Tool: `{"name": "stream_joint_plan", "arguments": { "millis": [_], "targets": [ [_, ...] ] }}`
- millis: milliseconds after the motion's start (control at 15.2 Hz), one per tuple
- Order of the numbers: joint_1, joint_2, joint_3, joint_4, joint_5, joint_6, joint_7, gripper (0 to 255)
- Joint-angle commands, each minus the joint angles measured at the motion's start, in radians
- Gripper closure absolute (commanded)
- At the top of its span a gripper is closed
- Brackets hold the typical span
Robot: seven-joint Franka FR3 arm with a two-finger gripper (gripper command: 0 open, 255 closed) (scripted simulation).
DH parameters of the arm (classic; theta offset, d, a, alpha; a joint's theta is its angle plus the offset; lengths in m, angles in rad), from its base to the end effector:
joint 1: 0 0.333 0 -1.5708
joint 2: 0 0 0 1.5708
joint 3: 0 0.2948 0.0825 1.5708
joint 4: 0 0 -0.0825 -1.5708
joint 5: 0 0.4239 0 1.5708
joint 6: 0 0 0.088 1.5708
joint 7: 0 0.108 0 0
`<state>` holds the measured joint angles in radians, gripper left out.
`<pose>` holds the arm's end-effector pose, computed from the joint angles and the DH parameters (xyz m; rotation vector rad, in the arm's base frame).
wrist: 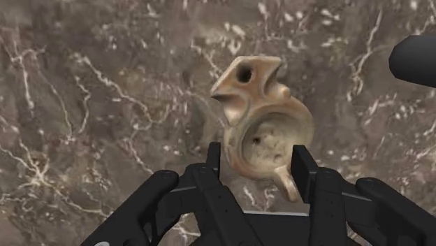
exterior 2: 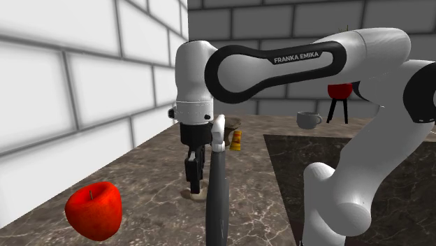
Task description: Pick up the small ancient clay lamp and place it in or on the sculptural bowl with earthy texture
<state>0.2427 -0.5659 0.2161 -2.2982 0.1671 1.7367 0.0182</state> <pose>0.3797 0.2136 0.5253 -3.0387 -0.5834 0.0237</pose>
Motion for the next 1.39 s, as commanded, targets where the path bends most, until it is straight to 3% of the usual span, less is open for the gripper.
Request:
{"name": "stream_joint_plan", "arguments": {
  "millis": [0, 462, 528, 660, 726, 1320],
  "targets": [
    [-0.001, 0.003, -0.002, 0.022, -0.003, -0.026, 0.002, 255],
    [-0.004, 0.008, -0.008, 0.093, -0.008, -0.090, 0.007, 255],
    [-0.004, 0.008, -0.008, 0.093, -0.008, -0.090, 0.007, 0],
    [0.053, -0.131, 0.020, -0.061, -0.054, 0.026, -0.112, 0],
    [0.064, -0.153, 0.022, -0.085, -0.061, 0.044, -0.129, 0],
    [0.067, -0.146, 0.031, -0.182, -0.054, 0.147, -0.130, 0]
  ]
}}
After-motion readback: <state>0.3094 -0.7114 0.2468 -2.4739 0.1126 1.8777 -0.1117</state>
